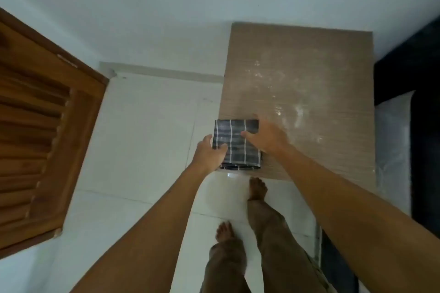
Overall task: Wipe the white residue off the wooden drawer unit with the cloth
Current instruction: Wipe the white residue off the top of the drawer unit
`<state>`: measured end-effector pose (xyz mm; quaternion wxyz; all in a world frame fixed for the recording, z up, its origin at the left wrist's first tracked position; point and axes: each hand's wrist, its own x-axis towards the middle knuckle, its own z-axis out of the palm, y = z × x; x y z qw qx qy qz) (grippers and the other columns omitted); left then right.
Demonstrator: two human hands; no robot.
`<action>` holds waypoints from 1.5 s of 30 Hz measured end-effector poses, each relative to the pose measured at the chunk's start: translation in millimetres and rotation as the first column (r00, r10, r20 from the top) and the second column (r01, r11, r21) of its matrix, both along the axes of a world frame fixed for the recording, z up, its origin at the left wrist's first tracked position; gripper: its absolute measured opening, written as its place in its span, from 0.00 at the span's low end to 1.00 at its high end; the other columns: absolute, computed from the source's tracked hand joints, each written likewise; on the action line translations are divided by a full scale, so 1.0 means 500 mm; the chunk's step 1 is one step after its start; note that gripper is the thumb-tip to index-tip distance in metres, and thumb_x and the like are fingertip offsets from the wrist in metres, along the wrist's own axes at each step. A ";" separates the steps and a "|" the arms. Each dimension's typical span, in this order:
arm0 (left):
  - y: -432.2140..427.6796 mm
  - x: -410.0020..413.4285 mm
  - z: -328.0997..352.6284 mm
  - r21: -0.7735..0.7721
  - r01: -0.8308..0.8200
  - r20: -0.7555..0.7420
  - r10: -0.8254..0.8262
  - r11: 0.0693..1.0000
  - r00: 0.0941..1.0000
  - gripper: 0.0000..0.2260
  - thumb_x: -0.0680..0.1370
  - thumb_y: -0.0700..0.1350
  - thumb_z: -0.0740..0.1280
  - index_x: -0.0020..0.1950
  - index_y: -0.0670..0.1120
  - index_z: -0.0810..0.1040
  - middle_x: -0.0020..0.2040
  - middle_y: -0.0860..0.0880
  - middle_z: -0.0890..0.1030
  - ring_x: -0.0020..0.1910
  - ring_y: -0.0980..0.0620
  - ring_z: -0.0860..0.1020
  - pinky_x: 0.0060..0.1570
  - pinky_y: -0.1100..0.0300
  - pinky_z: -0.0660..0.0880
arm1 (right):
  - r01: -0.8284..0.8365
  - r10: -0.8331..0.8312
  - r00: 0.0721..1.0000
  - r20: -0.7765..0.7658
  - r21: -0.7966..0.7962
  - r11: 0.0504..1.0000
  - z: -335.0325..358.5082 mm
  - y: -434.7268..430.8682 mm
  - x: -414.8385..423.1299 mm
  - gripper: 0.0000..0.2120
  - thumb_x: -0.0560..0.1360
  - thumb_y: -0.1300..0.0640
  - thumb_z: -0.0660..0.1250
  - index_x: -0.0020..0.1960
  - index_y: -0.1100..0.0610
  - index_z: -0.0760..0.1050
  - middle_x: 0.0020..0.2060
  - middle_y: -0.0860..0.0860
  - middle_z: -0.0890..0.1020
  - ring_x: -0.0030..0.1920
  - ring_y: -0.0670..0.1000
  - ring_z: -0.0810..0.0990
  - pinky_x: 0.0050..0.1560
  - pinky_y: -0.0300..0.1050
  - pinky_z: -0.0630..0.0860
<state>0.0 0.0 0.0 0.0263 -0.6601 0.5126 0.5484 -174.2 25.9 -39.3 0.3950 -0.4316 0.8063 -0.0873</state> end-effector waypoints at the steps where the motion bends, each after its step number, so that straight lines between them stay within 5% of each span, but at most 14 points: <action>1: -0.010 -0.014 -0.007 0.028 -0.009 0.010 0.009 1.000 1.000 0.29 0.80 0.49 0.64 0.78 0.44 0.58 0.72 0.44 0.68 0.37 0.58 0.72 0.24 0.77 0.70 | -0.031 0.031 0.998 -0.049 0.000 1.000 -0.006 -0.008 0.001 0.36 0.72 0.41 0.69 0.75 0.51 0.60 0.67 0.55 0.72 0.64 0.58 0.73 0.60 0.54 0.74; 4: -0.026 -0.033 -0.061 0.053 -0.104 -0.003 0.104 0.993 0.995 0.20 0.78 0.48 0.68 0.67 0.44 0.70 0.63 0.45 0.77 0.48 0.51 0.77 0.45 0.62 0.78 | -0.084 0.085 0.994 -0.075 0.008 0.996 -0.026 -0.013 0.007 0.30 0.73 0.48 0.70 0.72 0.51 0.64 0.62 0.55 0.76 0.59 0.57 0.76 0.56 0.51 0.74; 6: -0.029 -0.044 -0.074 0.023 -0.141 0.008 0.140 0.990 0.990 0.18 0.77 0.46 0.69 0.64 0.44 0.71 0.59 0.44 0.79 0.48 0.50 0.78 0.45 0.60 0.75 | -0.054 0.054 0.998 0.036 0.023 0.998 -0.031 -0.018 0.005 0.22 0.74 0.52 0.70 0.66 0.53 0.70 0.57 0.54 0.79 0.54 0.56 0.78 0.53 0.49 0.75; 10: -0.050 -0.043 -0.076 -0.050 -0.132 0.071 0.135 0.990 0.988 0.27 0.77 0.45 0.68 0.74 0.42 0.64 0.62 0.43 0.77 0.57 0.45 0.78 0.52 0.60 0.74 | 0.001 -0.013 0.975 0.220 0.057 0.998 -0.012 -0.037 -0.011 0.12 0.76 0.54 0.68 0.57 0.57 0.76 0.49 0.54 0.80 0.47 0.52 0.78 0.48 0.46 0.76; 14: -0.075 -0.036 -0.064 0.047 -0.199 -0.038 0.201 0.979 0.979 0.12 0.77 0.45 0.69 0.59 0.44 0.77 0.56 0.45 0.82 0.50 0.49 0.81 0.49 0.57 0.79 | 0.071 -0.088 0.905 0.415 0.055 0.996 0.029 -0.057 -0.032 0.07 0.75 0.55 0.70 0.52 0.54 0.77 0.43 0.49 0.81 0.41 0.46 0.79 0.40 0.38 0.76; 16: -0.088 -0.031 -0.045 0.174 -0.267 -0.140 0.292 0.948 0.946 0.07 0.77 0.46 0.69 0.54 0.45 0.79 0.54 0.46 0.83 0.48 0.50 0.82 0.47 0.58 0.80 | 0.206 -0.214 0.807 0.551 0.076 0.976 0.054 -0.062 -0.041 0.07 0.74 0.56 0.72 0.50 0.53 0.77 0.43 0.49 0.83 0.40 0.46 0.83 0.37 0.37 0.79; 20: -0.105 -0.024 -0.006 0.404 -0.281 -0.301 0.417 0.870 0.858 0.13 0.79 0.48 0.67 0.61 0.43 0.78 0.55 0.44 0.84 0.54 0.45 0.83 0.56 0.49 0.79 | 0.469 -0.493 0.513 0.703 0.251 0.847 0.083 -0.062 -0.050 0.18 0.69 0.53 0.77 0.56 0.56 0.77 0.47 0.55 0.86 0.44 0.54 0.86 0.46 0.51 0.83; 24: -0.114 -0.037 0.028 0.529 -0.311 -0.389 0.551 0.790 0.738 0.17 0.79 0.47 0.66 0.65 0.39 0.75 0.59 0.39 0.82 0.59 0.42 0.81 0.62 0.47 0.75 | 0.423 -0.592 0.240 0.769 0.466 0.777 0.106 -0.050 -0.046 0.27 0.70 0.49 0.75 0.63 0.62 0.75 0.54 0.59 0.84 0.53 0.59 0.84 0.52 0.52 0.81; 29: -0.117 -0.052 0.049 0.496 -0.257 -0.492 0.512 0.829 0.704 0.19 0.78 0.47 0.68 0.66 0.40 0.74 0.60 0.38 0.81 0.60 0.40 0.79 0.63 0.46 0.74 | 0.337 -0.566 0.055 0.823 0.518 0.786 0.142 -0.028 -0.031 0.27 0.72 0.47 0.72 0.65 0.62 0.74 0.58 0.61 0.82 0.56 0.59 0.82 0.51 0.50 0.81; 32: -0.119 -0.064 0.062 0.344 -0.235 -0.449 0.379 0.909 0.809 0.15 0.76 0.48 0.71 0.60 0.43 0.79 0.54 0.42 0.84 0.53 0.44 0.83 0.54 0.49 0.79 | 0.379 -0.565 0.120 0.816 0.488 0.786 0.152 -0.017 -0.026 0.25 0.71 0.52 0.74 0.64 0.60 0.73 0.54 0.59 0.84 0.54 0.58 0.84 0.54 0.53 0.79; 35: -0.130 -0.078 0.062 0.140 -0.149 -0.355 0.191 0.979 0.915 0.13 0.75 0.50 0.71 0.57 0.45 0.81 0.51 0.45 0.85 0.49 0.48 0.84 0.51 0.54 0.81 | 0.499 -0.568 0.268 0.778 0.392 0.773 0.159 -0.012 -0.041 0.21 0.70 0.57 0.74 0.61 0.57 0.75 0.49 0.55 0.86 0.48 0.55 0.86 0.45 0.50 0.82; 39: -0.168 -0.107 0.051 -0.030 -0.003 -0.245 -0.005 1.000 0.970 0.12 0.79 0.50 0.66 0.58 0.45 0.79 0.50 0.49 0.84 0.48 0.51 0.83 0.47 0.62 0.78 | 0.592 -0.543 0.581 0.607 0.143 0.793 0.179 -0.043 -0.123 0.10 0.71 0.56 0.73 0.51 0.51 0.77 0.49 0.52 0.85 0.44 0.52 0.85 0.46 0.50 0.82; 42: -0.218 -0.134 0.019 -0.159 0.012 -0.168 -0.039 0.987 0.985 0.10 0.80 0.47 0.64 0.58 0.45 0.80 0.56 0.47 0.81 0.56 0.48 0.80 0.58 0.55 0.76 | 0.376 -0.290 0.894 0.342 -0.222 0.900 0.220 -0.115 -0.206 0.06 0.76 0.55 0.69 0.52 0.49 0.74 0.41 0.44 0.79 0.40 0.41 0.77 0.39 0.35 0.72; 45: -0.272 -0.160 -0.040 -0.235 0.011 -0.075 -0.029 0.972 0.997 0.12 0.80 0.47 0.63 0.59 0.42 0.80 0.59 0.42 0.80 0.58 0.45 0.78 0.63 0.51 0.73 | -0.031 -0.006 0.997 -0.077 -0.470 0.882 0.223 -0.243 -0.295 0.05 0.78 0.59 0.65 0.53 0.58 0.77 0.36 0.52 0.79 0.33 0.50 0.78 0.32 0.35 0.69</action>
